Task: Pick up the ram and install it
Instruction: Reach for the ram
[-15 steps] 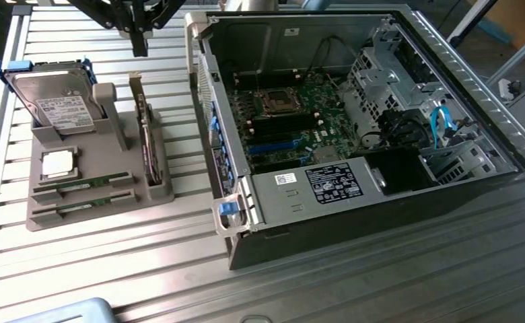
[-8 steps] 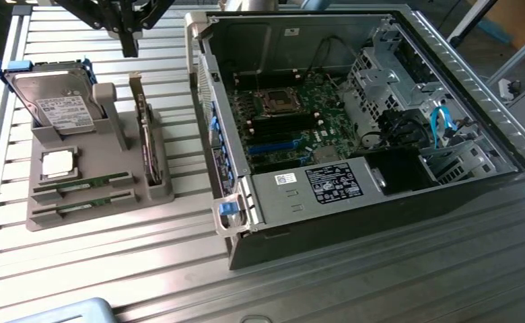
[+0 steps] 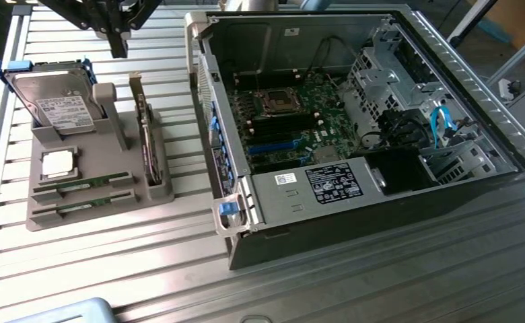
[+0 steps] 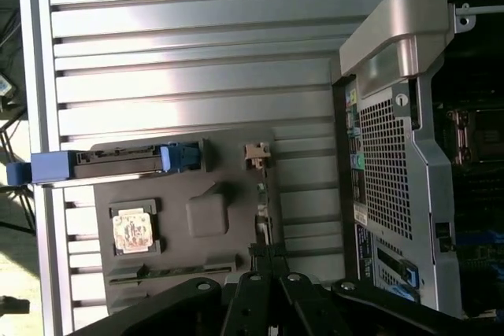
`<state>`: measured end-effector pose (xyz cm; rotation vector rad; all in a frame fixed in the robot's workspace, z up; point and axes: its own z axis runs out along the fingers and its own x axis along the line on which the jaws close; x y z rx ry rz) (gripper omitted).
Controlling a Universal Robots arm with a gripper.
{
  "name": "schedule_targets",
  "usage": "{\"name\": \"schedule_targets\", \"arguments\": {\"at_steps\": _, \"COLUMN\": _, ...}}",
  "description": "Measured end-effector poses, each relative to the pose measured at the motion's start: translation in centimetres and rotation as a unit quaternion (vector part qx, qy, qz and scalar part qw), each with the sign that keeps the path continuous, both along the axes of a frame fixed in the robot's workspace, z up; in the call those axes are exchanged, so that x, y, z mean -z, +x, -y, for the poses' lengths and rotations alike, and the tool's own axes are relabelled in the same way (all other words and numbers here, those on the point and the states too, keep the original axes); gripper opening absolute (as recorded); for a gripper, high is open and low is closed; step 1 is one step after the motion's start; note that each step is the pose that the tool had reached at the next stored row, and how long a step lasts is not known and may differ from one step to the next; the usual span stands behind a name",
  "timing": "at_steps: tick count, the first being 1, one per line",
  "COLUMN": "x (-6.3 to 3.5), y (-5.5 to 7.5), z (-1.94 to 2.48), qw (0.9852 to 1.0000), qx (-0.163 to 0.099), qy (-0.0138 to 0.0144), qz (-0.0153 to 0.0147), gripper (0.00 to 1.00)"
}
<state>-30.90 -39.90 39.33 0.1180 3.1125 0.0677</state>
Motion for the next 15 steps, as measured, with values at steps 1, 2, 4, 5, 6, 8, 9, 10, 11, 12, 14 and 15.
{"name": "schedule_targets", "arguments": {"at_steps": 1, "x": 0.00, "y": -0.2, "z": 0.00, "qw": 1.0000, "qx": 0.000, "qy": 0.0000, "qz": 0.0000, "gripper": 0.10}}
{"name": "schedule_targets", "arguments": {"at_steps": 2, "x": 0.00, "y": -0.4, "z": 0.00, "qw": 1.0000, "qx": 0.000, "qy": 0.0000, "qz": 0.0000, "gripper": 0.10}}
{"name": "schedule_targets", "arguments": {"at_steps": 4, "x": 0.00, "y": -0.7, "z": 0.00, "qw": 1.0000, "qx": 0.000, "qy": 0.0000, "qz": 0.0000, "gripper": 0.10}}
{"name": "schedule_targets", "arguments": {"at_steps": 5, "x": 0.01, "y": -1.0, "z": 0.00, "qw": 1.0000, "qx": 0.000, "qy": 0.0000, "qz": 0.0000, "gripper": 0.10}}
{"name": "schedule_targets", "arguments": {"at_steps": 6, "x": 0.00, "y": -1.2, "z": 0.00, "qw": 1.0000, "qx": 0.000, "qy": 0.0000, "qz": 0.0000, "gripper": 0.10}}
{"name": "schedule_targets", "arguments": {"at_steps": 8, "x": 0.00, "y": -1.5, "z": 0.00, "qw": 1.0000, "qx": 0.000, "qy": 0.0000, "qz": 0.0000, "gripper": 0.10}}
{"name": "schedule_targets", "arguments": {"at_steps": 9, "x": 0.01, "y": -1.7, "z": 0.00, "qw": 1.0000, "qx": 0.000, "qy": 0.0000, "qz": 0.0000, "gripper": 0.10}}
{"name": "schedule_targets", "arguments": {"at_steps": 10, "x": 0.01, "y": -1.9, "z": 0.00, "qw": 1.0000, "qx": 0.000, "qy": 0.0000, "qz": 0.0000, "gripper": 0.10}}
{"name": "schedule_targets", "arguments": {"at_steps": 11, "x": 0.01, "y": -2.0, "z": 0.00, "qw": 1.0000, "qx": 0.000, "qy": 0.0000, "qz": 0.0000, "gripper": 0.10}}
{"name": "schedule_targets", "arguments": {"at_steps": 12, "x": 0.01, "y": -2.2, "z": 0.00, "qw": 1.0000, "qx": 0.000, "qy": 0.0000, "qz": 0.0000, "gripper": 0.10}}
{"name": "schedule_targets", "arguments": {"at_steps": 14, "x": 0.02, "y": -2.6, "z": 0.00, "qw": 1.0000, "qx": 0.000, "qy": 0.0000, "qz": 0.0000, "gripper": 0.10}}
{"name": "schedule_targets", "arguments": {"at_steps": 15, "x": 0.02, "y": -2.8, "z": 0.00, "qw": 1.0000, "qx": 0.000, "qy": 0.0000, "qz": 0.0000, "gripper": 0.10}}
